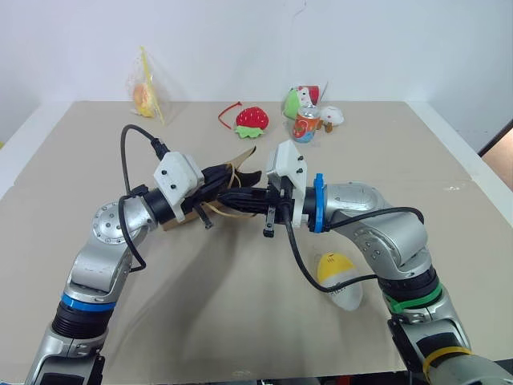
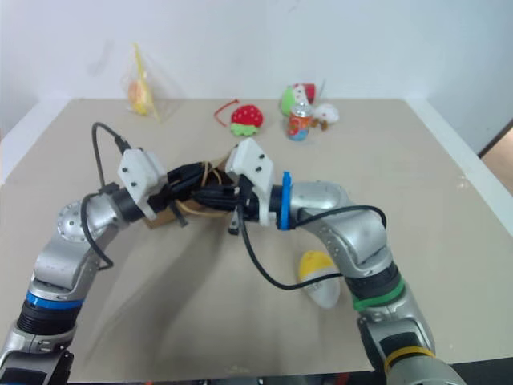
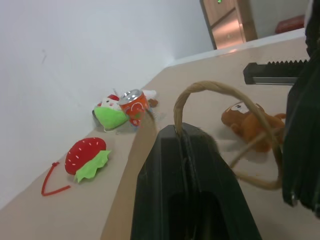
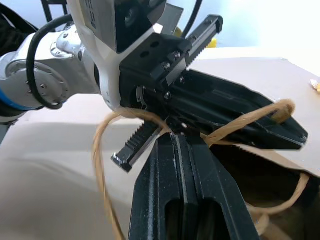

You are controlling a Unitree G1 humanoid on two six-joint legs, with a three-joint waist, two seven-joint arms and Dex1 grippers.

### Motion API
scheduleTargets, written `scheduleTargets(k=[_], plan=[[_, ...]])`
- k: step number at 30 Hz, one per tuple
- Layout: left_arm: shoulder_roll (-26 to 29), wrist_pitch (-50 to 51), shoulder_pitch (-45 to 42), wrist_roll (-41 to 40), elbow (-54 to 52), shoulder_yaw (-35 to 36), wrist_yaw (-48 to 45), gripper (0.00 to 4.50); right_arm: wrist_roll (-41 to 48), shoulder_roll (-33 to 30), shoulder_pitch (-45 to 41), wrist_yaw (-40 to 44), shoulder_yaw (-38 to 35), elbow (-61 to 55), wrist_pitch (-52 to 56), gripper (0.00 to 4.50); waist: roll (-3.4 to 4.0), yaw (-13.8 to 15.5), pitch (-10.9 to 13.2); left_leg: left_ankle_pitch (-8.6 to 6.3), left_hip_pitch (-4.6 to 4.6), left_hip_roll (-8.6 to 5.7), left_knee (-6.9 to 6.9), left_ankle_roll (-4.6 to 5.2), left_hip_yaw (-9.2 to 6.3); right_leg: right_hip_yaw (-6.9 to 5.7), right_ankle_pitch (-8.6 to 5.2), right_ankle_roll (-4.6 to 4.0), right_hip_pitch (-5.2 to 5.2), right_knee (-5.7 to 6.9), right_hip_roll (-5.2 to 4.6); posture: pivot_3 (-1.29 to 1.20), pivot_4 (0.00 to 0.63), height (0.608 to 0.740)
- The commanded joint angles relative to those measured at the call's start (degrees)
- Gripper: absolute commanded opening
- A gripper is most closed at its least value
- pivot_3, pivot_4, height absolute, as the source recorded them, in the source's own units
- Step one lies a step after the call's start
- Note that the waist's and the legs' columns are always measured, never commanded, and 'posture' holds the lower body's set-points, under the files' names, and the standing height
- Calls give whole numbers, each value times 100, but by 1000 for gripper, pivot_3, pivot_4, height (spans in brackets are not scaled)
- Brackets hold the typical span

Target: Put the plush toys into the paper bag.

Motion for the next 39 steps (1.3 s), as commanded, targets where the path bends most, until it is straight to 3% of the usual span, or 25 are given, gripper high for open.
scheduleTargets(k=[1,12,20,32,39], plan=[[47,22,-74,86,-139,109,120,0,127,40,-42,-19,-177,-286,-10,100,0,0,0,0,0,0,0,0,1,0,0,0,0,0,0,0,150,740],[22,52,-305,94,100,229,201,0,-67,-761,642,448,65,-819,-59,100,0,3,0,0,1,-4,-1,0,-1,-1,-1,0,1,-1,-2,0,150,740],[38,256,-521,-92,-150,420,325,0,-406,-567,764,352,226,-508,-356,100,0,-10,0,0,2,6,-2,0,-3,-1,-1,0,0,-1,10,0,150,740],[89,136,-775,242,182,651,742,0,-980,-1267,2103,847,443,-105,-836,100,-2,-7,-1,0,3,-7,-2,0,-4,-2,-4,8,3,-3,-2,0,150,740],[76,-53,-648,277,-89,376,537,0,-1053,-1210,2022,921,255,147,-1052,100,-3,-7,-1,0,6,-10,-1,0,-1,1,-2,10,7,-3,-1,0,150,740]])
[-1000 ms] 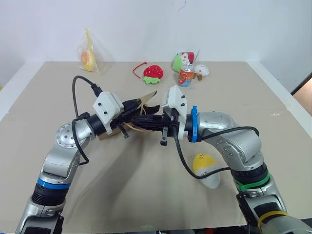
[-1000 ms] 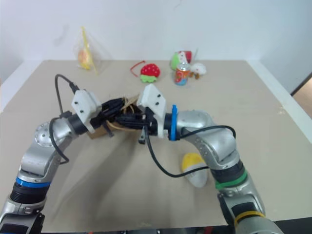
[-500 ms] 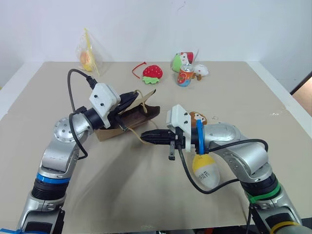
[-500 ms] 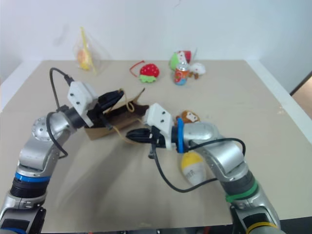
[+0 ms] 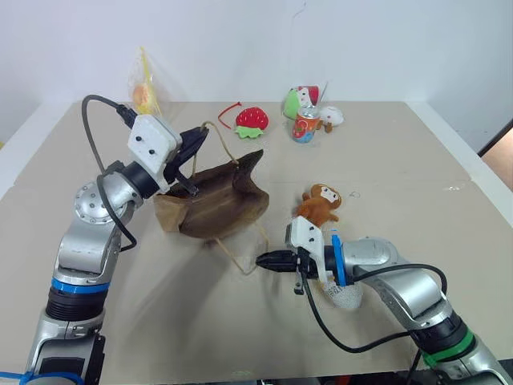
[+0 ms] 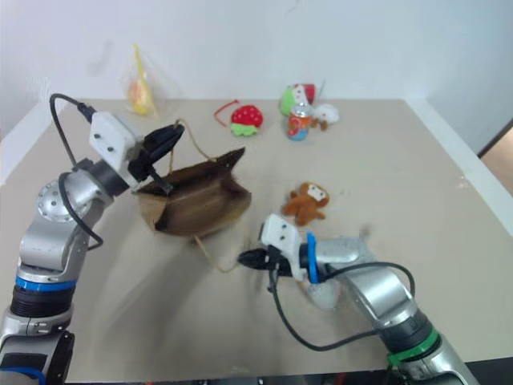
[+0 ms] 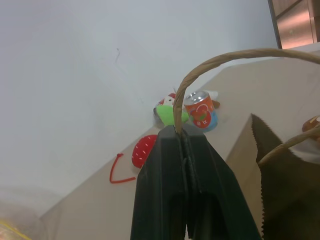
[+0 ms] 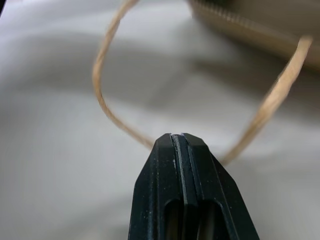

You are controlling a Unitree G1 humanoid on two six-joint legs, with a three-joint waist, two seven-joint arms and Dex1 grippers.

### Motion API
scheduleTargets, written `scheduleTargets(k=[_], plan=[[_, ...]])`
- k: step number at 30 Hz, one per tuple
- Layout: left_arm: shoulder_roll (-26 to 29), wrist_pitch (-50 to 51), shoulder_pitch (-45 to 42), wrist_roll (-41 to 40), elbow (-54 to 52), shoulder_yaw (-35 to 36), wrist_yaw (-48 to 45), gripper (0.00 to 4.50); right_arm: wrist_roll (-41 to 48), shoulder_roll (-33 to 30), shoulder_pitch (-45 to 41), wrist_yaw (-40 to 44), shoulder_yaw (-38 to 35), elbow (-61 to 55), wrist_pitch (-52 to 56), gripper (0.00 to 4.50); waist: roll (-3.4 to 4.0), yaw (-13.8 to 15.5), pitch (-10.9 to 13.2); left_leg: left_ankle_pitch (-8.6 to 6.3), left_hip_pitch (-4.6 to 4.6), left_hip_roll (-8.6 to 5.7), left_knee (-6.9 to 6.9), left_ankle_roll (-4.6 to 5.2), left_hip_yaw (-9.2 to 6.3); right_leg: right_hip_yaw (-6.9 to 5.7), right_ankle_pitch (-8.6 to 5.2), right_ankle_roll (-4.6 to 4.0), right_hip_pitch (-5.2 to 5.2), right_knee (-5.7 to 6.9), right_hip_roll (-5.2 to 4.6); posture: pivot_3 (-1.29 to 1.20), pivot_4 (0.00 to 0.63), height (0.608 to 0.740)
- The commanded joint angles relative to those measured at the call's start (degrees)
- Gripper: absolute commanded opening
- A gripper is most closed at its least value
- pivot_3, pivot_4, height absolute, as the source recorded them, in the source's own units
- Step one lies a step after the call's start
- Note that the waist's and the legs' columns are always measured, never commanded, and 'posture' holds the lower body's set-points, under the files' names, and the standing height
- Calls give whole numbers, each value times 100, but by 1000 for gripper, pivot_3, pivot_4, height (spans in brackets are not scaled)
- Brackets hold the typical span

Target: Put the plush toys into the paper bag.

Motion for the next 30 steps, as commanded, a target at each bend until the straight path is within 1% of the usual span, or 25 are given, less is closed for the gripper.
scheduleTargets(k=[1,6,10,13,16,19,21,23,27,30], plan=[[28,-194,112,2,-376,-116,-165,0,147,109,-280,36,-309,-87,-70,100,0,0,0,0,0,0,0,0,0,0,0,0,0,0,1,0,150,740],[81,-348,286,74,-452,-204,-303,0,496,87,-775,93,-695,-339,184,100,0,-1,0,0,-1,1,0,0,1,2,0,0,-2,0,1,0,150,740],[23,-280,329,-1,-453,-153,-314,0,691,-93,-1209,194,-1168,-219,197,100,0,3,0,0,-2,0,0,0,-2,-2,0,-1,-2,0,1,0,150,740],[6,-254,440,-38,-525,-164,-343,0,827,-101,-1503,218,-1360,-168,194,100,0,-3,0,0,-2,-1,-1,0,3,4,0,-1,-2,0,-1,0,150,740],[-18,-259,520,-33,-579,-198,-348,0,1025,21,-1938,172,-1483,-195,307,100,0,-3,0,0,-2,2,-2,0,0,3,-1,-1,-2,-1,-2,0,150,740],[-82,-320,501,-84,-551,-218,-390,0,1324,320,-2334,-13,-1511,-281,548,100,0,0,0,0,-2,5,-2,0,-4,-1,0,-2,-3,0,0,0,150,740],[-48,-387,525,-111,-536,-280,-546,0,1408,458,-2407,-114,-1501,-231,652,100,0,-11,0,0,-1,7,-2,0,1,3,1,-5,-4,1,1,0,150,740],[27,-496,660,-151,-572,-319,-772,0,1269,383,-2346,-32,-1405,-154,568,100,0,-1,0,0,-2,6,-2,0,-2,-1,0,-5,-2,1,-1,0,150,740],[254,-607,982,-435,-793,-388,-1344,0,1133,-20,-2072,343,-1347,-86,477,100,0,0,0,-2,-7,0,-3,2,2,1,-3,-3,-4,-3,-10,0,150,740],[424,-395,1189,-797,-990,-457,-1753,0,1020,-281,-1875,605,-1287,-48,331,100,0,0,0,-3,-8,-4,-2,4,4,2,-4,-2,-5,-4,-14,0,150,740]])
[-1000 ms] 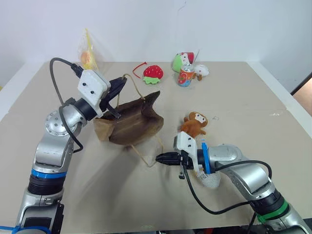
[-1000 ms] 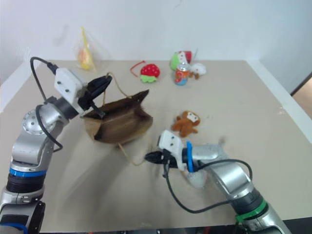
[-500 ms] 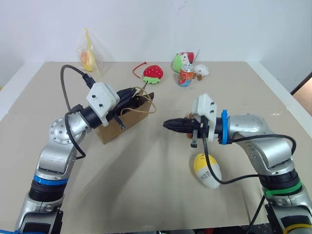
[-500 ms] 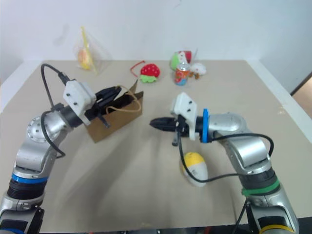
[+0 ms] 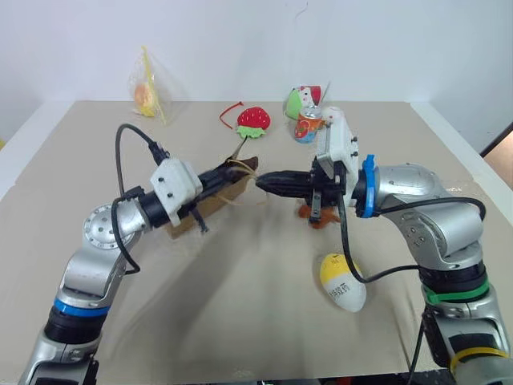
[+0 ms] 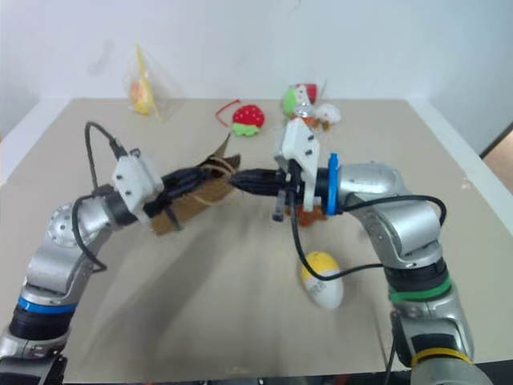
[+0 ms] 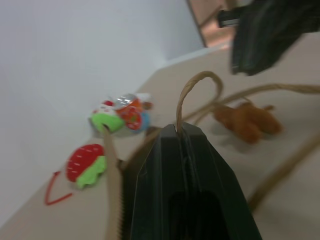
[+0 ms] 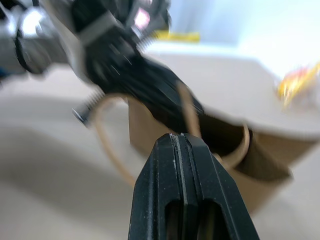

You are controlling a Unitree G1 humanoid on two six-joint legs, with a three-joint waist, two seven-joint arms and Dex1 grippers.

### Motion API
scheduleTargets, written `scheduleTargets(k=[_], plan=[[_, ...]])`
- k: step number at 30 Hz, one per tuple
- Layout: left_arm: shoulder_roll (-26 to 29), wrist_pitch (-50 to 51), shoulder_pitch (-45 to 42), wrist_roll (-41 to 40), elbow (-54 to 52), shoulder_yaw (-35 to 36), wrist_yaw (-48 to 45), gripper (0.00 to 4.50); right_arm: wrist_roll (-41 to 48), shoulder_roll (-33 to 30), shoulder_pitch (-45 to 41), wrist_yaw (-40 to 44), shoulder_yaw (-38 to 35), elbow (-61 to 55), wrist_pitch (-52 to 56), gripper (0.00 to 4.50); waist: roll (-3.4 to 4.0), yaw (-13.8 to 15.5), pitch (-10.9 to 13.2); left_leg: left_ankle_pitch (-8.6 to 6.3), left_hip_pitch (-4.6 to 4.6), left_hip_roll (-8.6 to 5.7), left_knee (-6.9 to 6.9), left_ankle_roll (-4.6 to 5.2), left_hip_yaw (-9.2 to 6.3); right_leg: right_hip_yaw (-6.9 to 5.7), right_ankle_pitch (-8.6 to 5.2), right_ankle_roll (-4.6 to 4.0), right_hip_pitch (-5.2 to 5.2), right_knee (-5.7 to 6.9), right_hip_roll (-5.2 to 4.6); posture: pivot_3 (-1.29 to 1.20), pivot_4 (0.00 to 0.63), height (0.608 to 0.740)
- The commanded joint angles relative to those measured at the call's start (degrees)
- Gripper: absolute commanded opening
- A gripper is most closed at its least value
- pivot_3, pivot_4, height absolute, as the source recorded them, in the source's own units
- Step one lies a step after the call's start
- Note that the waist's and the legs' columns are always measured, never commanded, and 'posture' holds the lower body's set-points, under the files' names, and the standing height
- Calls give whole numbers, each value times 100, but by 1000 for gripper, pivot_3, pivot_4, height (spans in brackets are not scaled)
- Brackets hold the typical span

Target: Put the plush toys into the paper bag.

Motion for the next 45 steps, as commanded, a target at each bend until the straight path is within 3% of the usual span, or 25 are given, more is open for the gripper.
scheduleTargets(k=[1,10,17,26,32,45], plan=[[254,150,184,-462,-493,-74,-512,0,-94,-282,139,338,26,-44,-239,100,0,-1,0,0,1,1,0,0,0,0,0,0,0,0,1,0,150,740],[504,683,484,-748,-582,-77,-767,0,-169,-452,392,528,4,-53,-316,100,1,-12,0,1,10,20,0,-1,-6,-4,2,-5,0,4,24,0,150,740],[681,521,657,-684,-488,-29,-1010,0,-220,-598,555,629,-24,-70,-386,100,1,-5,0,1,7,13,-3,-1,-2,-1,-1,-8,-2,3,15,0,150,740],[409,470,401,-717,-453,132,-671,0,666,-830,884,874,32,-723,604,100,0,4,0,1,6,12,-3,-1,-6,-4,-2,-8,-1,3,13,0,150,740],[325,624,343,-837,-566,184,-505,0,346,-358,1330,325,391,-768,422,100,0,-8,0,1,9,13,-3,-1,-6,-3,-2,-7,0,3,16,0,150,740],[219,740,282,-898,-633,183,-195,0,-425,937,1063,-893,656,-158,5,100,0,-4,0,2,6,11,-2,-3,-4,-1,0,-5,-1,4,15,0,150,740]])
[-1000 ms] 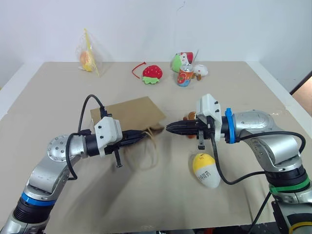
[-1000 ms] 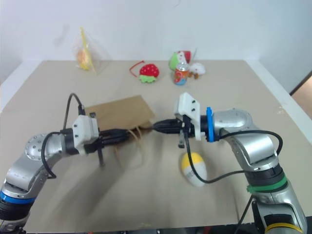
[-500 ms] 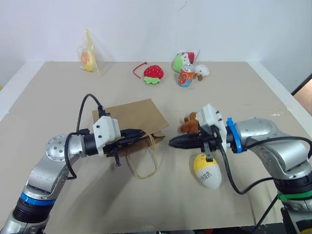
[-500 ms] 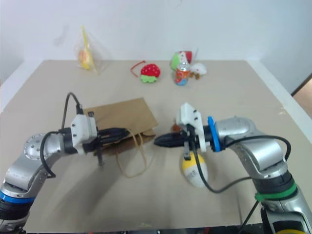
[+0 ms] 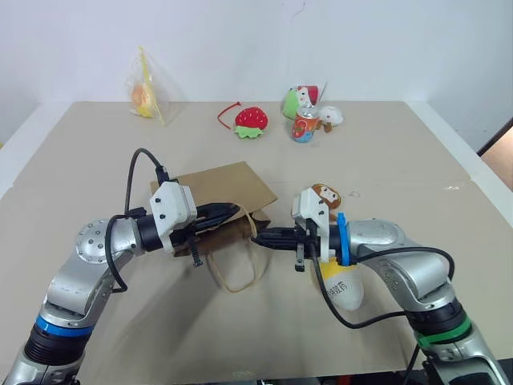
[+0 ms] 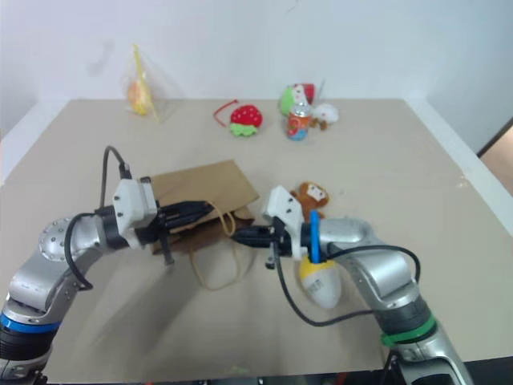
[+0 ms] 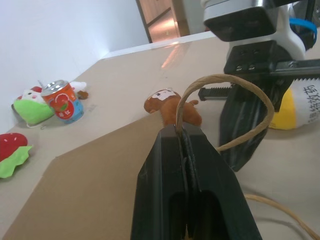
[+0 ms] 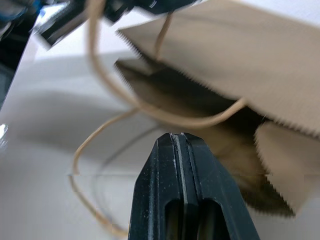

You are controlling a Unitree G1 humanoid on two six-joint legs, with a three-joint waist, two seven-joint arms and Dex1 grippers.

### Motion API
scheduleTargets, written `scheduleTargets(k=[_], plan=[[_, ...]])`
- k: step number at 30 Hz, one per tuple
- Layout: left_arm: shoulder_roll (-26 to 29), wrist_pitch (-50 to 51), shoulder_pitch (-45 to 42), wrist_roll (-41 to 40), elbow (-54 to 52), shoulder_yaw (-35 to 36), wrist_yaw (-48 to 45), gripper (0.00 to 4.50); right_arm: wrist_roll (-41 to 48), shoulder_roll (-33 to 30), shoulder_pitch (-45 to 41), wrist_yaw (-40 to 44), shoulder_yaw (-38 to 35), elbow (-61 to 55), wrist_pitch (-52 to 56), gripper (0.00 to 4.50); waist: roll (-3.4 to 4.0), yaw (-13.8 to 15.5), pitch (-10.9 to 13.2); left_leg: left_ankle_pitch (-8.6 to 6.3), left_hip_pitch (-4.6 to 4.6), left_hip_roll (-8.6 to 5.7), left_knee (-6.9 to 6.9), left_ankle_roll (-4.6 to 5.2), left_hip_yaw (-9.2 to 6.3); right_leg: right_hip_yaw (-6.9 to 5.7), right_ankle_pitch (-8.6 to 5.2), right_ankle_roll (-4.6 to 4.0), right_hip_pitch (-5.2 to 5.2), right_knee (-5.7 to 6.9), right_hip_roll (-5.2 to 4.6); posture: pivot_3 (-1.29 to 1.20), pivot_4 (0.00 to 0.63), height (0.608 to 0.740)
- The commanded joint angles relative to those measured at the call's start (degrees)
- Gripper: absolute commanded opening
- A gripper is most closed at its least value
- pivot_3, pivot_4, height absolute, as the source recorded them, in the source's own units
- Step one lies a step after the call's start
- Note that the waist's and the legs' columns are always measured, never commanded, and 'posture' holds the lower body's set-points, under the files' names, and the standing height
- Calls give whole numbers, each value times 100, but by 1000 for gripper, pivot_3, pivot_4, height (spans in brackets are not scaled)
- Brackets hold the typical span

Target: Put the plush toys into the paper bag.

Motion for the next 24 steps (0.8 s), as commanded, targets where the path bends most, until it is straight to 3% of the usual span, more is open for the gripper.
scheduleTargets(k=[1,12,24], plan=[[-47,-7,-121,-64,-225,128,140,0,-115,227,-158,-282,18,22,-71,100,0,-1,0,0,1,-1,0,0,0,1,0,0,0,0,1,0,150,740],[-302,-6,-296,23,-182,11,454,0,-498,926,-496,-823,297,461,-60,100,0,-7,0,0,1,0,0,0,2,2,2,1,0,1,2,0,150,740],[-492,-9,-448,101,-94,-20,659,0,-1472,1422,-719,-1137,950,1838,-513,100,0,-10,0,0,-1,0,-1,0,-1,1,1,0,-1,0,4,0,150,740]])
